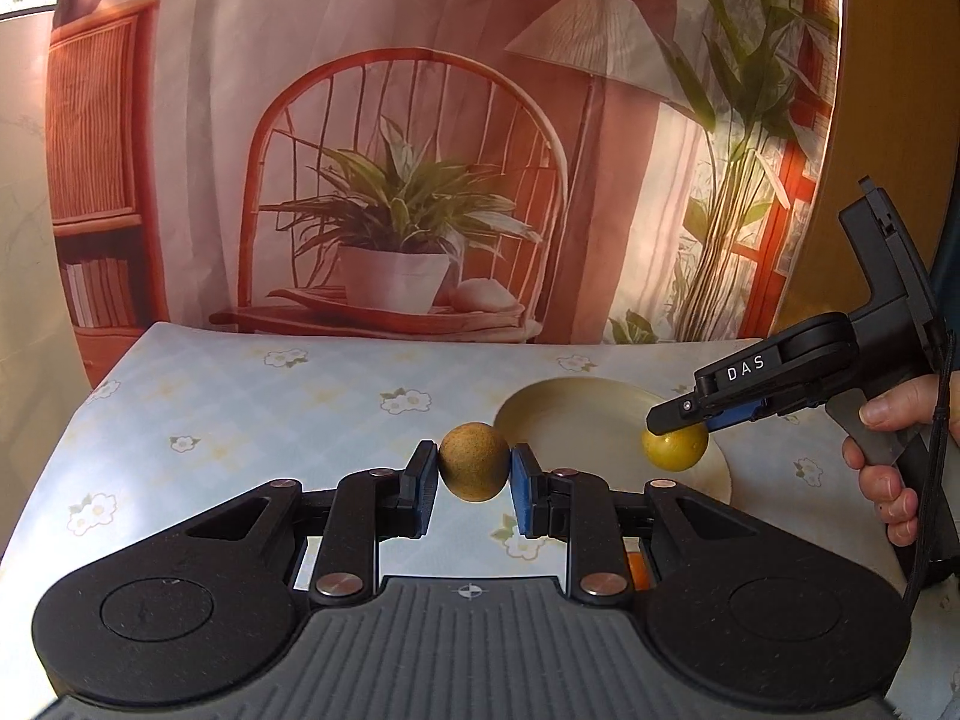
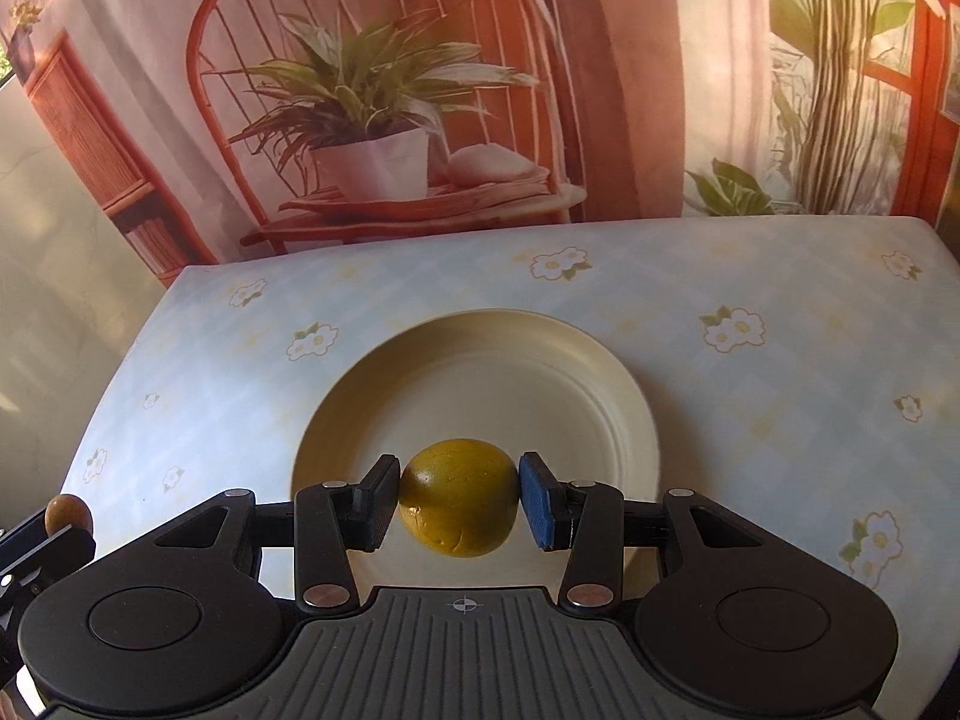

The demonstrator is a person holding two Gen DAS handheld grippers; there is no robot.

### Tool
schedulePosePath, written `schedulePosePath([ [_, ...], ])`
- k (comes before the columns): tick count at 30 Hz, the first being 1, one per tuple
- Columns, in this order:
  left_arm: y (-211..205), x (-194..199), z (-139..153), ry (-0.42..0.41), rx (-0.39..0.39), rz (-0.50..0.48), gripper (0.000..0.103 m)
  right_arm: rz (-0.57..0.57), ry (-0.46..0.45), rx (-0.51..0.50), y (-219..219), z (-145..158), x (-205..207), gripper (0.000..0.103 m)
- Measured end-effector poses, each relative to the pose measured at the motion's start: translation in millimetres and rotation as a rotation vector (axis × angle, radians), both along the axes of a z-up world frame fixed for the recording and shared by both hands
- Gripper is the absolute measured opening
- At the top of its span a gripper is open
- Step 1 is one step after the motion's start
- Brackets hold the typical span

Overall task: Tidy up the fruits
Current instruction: 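Carry both fruits over the plate and open both tools to release them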

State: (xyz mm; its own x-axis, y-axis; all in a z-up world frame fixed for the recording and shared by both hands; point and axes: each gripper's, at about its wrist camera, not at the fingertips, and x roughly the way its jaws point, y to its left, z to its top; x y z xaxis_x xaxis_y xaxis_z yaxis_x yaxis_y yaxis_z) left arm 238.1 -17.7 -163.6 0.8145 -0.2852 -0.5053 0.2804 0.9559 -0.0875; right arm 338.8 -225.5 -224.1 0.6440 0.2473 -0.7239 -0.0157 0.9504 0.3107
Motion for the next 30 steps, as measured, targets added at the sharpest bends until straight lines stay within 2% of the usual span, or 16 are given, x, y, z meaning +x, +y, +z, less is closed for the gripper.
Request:
schedulePosePath([
  [7,-36.7,66.3,-17.1,0.092,0.001,-0.060,0.027,-0.031,0.006,-0.003,-25.4,-17.0,21.9,0.040],
  [13,-60.3,98.4,-42.5,0.161,0.042,-0.097,0.027,-0.017,0.020,-0.003,-33.2,-33.1,39.0,0.040],
  [25,-75.6,118.6,-64.5,0.211,0.129,-0.106,0.027,-0.013,-0.009,0.085,-40.4,-42.6,49.8,0.041],
  [30,-76.2,121.3,-66.8,0.215,0.151,-0.096,0.027,-0.012,-0.012,0.051,-41.9,-40.3,48.6,0.042],
])
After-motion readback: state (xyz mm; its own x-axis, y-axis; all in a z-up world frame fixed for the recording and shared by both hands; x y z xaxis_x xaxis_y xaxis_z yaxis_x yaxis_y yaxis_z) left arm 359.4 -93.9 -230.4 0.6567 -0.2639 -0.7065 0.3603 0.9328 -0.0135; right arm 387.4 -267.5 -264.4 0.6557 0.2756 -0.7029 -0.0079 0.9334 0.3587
